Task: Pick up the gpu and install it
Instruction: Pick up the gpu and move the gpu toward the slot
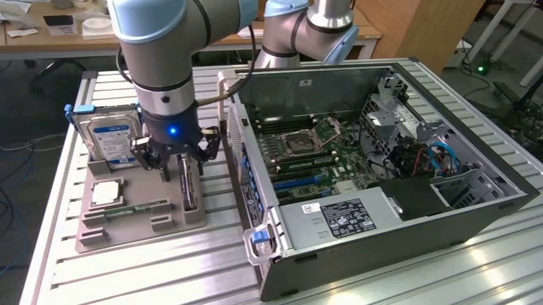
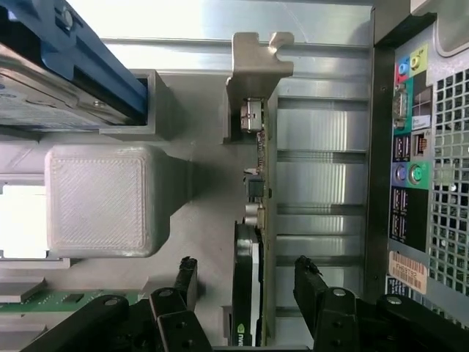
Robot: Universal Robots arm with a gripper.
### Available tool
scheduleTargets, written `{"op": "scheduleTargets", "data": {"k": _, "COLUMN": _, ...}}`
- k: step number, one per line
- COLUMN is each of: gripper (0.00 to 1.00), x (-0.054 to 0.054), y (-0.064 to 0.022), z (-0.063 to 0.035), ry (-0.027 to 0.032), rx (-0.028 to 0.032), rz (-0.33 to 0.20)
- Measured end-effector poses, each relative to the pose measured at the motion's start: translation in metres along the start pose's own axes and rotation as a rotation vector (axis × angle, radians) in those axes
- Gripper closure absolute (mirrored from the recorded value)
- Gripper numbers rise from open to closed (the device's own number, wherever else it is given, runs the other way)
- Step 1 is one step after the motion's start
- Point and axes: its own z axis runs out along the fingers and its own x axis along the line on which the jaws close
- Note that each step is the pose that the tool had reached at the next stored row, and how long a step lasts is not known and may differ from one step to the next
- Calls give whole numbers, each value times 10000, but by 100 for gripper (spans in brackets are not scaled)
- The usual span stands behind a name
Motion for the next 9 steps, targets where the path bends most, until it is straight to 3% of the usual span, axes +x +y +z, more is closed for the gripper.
{"op": "scheduleTargets", "data": {"k": 9, "gripper": 35, "x": 3, "y": -8, "z": 121, "ry": -10, "rx": 7, "rz": 115}}
